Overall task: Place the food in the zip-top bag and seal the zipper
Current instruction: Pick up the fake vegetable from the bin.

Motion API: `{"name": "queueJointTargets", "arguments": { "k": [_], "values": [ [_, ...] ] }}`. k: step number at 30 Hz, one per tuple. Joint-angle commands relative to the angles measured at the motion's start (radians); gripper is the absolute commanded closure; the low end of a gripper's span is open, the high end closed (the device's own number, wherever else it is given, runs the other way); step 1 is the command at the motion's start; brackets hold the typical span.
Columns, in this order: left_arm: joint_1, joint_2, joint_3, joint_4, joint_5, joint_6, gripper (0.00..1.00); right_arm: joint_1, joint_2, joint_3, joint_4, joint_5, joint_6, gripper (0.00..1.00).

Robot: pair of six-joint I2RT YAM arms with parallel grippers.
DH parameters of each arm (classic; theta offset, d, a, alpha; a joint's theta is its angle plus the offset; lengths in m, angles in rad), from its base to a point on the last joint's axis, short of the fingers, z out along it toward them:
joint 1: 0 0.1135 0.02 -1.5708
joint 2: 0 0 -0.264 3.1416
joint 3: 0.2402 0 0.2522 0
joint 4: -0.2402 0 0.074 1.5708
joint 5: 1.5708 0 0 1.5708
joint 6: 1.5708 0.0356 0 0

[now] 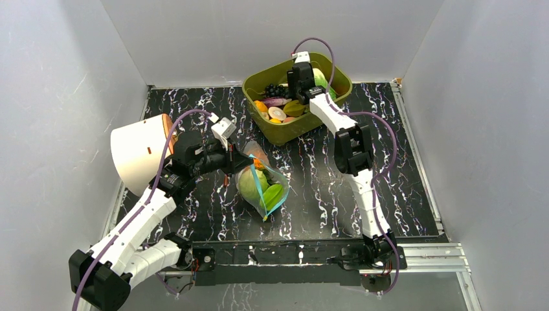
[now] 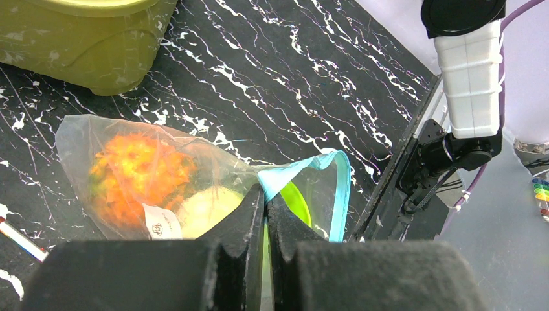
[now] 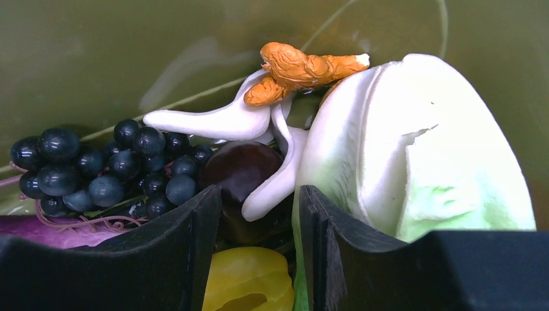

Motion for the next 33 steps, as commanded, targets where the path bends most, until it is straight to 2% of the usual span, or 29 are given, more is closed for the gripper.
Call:
{"name": "queueJointTargets", "arguments": {
  "k": [1,4,6,9,13,19,26,33],
  "values": [
    [0.006,-0.022,0.012,0.020,0.000,0.013,1.00,-0.017,0.026,0.062,0.046,0.039,0.063,0.55],
    [0.006,-0.025,0.012,0.018,-0.006,0.016,1.00,-0.019,0.036,0.058,0.046,0.102,0.080,0.56],
    [0.006,-0.025,0.010,0.018,-0.008,0.016,1.00,-0.019,0.031,0.036,0.072,0.127,0.076,0.64],
    [0.006,-0.021,0.011,0.019,-0.005,0.015,1.00,-0.021,0.026,0.023,0.097,0.151,0.062,0.82],
    [0.006,-0.020,0.012,0.020,-0.003,0.014,1.00,-0.021,0.006,0.008,0.118,0.173,0.039,0.99],
    [0.006,-0.018,0.011,0.021,-0.003,0.014,1.00,-0.022,-0.056,-0.031,0.131,0.174,0.018,1.00],
    [0.006,-0.017,0.011,0.024,0.003,0.011,1.00,-0.019,-0.211,-0.168,0.159,0.012,0.016,1.00],
    [0.006,-0.027,0.010,0.021,-0.004,0.013,1.00,-0.019,-0.327,-0.264,0.138,-0.063,0.022,1.00]
  ]
}}
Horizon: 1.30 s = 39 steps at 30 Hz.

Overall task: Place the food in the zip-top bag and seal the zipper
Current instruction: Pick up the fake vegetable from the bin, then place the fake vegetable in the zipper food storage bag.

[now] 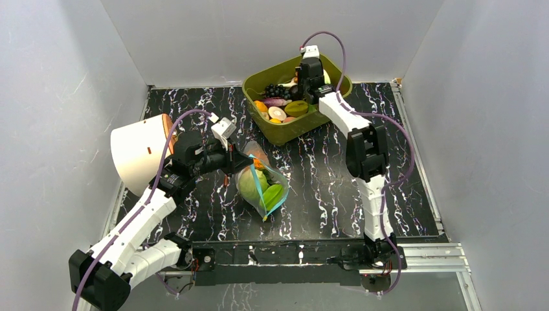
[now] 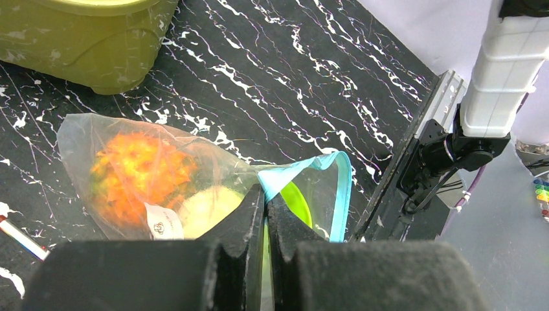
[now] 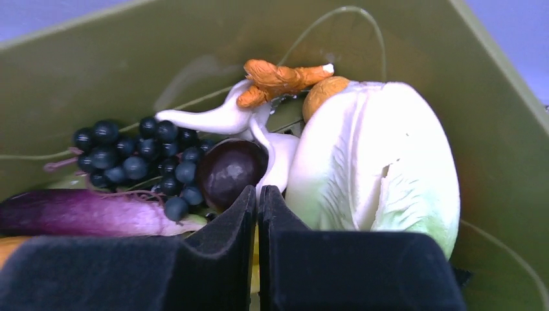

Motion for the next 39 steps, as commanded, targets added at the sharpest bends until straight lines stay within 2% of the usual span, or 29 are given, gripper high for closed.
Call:
{"name": "queueJointTargets", "arguments": {
  "k": [1,12,19,29,39],
  "values": [
    [0.006,-0.029,0.010,0.024,0.002,0.013,1.00,-0.009,-0.134,-0.026,0.038,-0.062,-0.010,1.00],
    [0.006,-0.034,0.006,0.012,-0.046,0.018,1.00,0.030,-0.273,-0.070,-0.078,-0.103,-0.046,1.00],
    [0.006,-0.024,-0.001,0.021,-0.062,0.004,1.00,0.063,-0.436,-0.148,-0.149,-0.111,-0.024,1.00],
    [0.006,-0.002,-0.002,0.055,-0.100,-0.086,1.00,0.171,-0.826,-0.481,-0.218,-0.145,0.052,1.00],
    [0.004,0.028,0.046,0.025,-0.136,-0.192,1.00,0.191,-1.174,-0.710,-0.312,-0.319,0.122,1.00]
  ]
}}
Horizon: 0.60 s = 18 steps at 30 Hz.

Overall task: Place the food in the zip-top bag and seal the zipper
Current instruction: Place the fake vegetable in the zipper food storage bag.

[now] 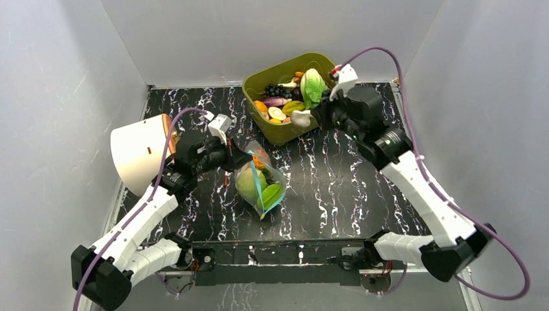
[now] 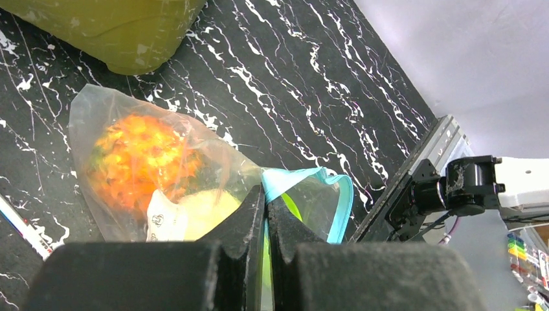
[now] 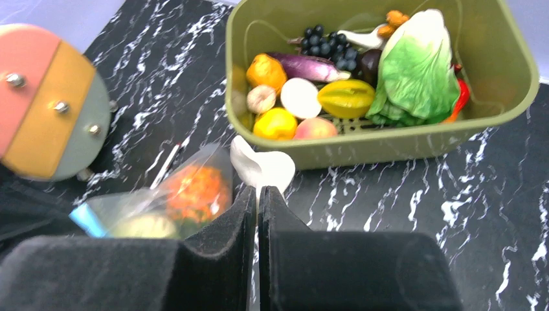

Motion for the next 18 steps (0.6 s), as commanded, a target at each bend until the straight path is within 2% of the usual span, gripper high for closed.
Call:
{"name": "queueJointTargets", "arguments": {
  "k": [1,4,11,18],
  "values": [
    [0.004,0.008,0.062,-0.003,-0.034,-0.034,1.00,0.008,-0.117,-0.070,-0.023,-0.092,0.061,1.00],
    [0.005,0.013,0.093,-0.017,-0.045,-0.033,1.00,0.010,-0.162,-0.122,-0.032,-0.157,0.086,1.00],
    [0.004,0.033,0.139,-0.041,-0.064,-0.071,1.00,0.014,-0.257,-0.255,0.055,-0.481,0.128,1.00],
    [0.004,0.060,0.157,-0.036,-0.036,-0.103,1.00,0.028,-0.316,-0.370,0.108,-0.559,0.145,1.00]
  ]
}}
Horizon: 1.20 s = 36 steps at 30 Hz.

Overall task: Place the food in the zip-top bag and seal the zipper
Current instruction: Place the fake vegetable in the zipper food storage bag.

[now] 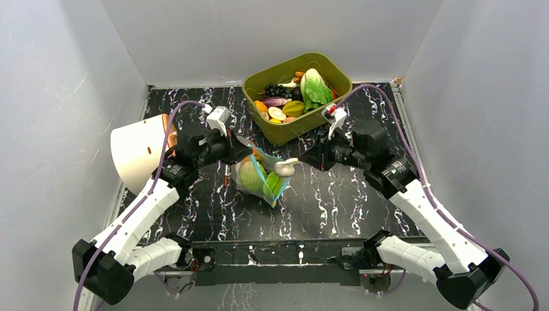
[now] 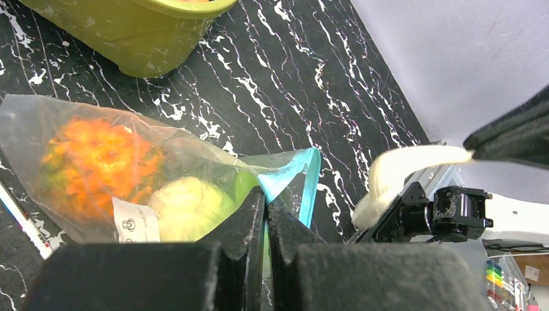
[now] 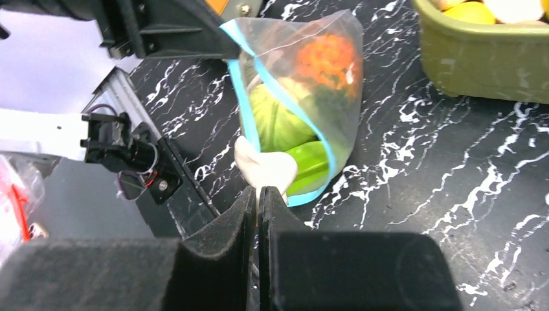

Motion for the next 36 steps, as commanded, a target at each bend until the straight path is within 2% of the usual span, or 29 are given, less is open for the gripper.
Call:
{"name": "queueJointTargets", "arguments": {
  "k": [1,4,12,19,27,31,36],
  "values": [
    [0.004,0.010,0.062,0.028,0.025,-0.032,1.00,0.014,-0.051,-0.043,0.123,-0.105,0.017,1.00],
    [0.006,0.016,0.061,0.035,0.034,-0.041,1.00,0.029,-0.057,-0.062,0.142,-0.113,0.005,1.00],
    [0.005,0.007,0.060,0.063,0.083,-0.072,1.00,0.126,0.011,-0.098,0.193,0.056,-0.012,1.00],
    [0.004,-0.012,0.053,0.094,0.149,-0.127,1.00,0.213,0.032,-0.169,0.394,0.280,-0.033,1.00],
    [0.004,-0.032,0.024,0.172,0.182,-0.253,1.00,0.332,-0.004,-0.353,0.757,0.457,-0.128,1.00],
    [0.004,-0.044,-0.014,0.252,0.192,-0.332,1.00,0.384,0.009,-0.383,0.859,0.539,-0.188,1.00],
    [0.004,-0.042,-0.019,0.249,0.176,-0.332,1.00,0.426,0.019,-0.363,0.893,0.676,-0.236,1.00]
  ]
}}
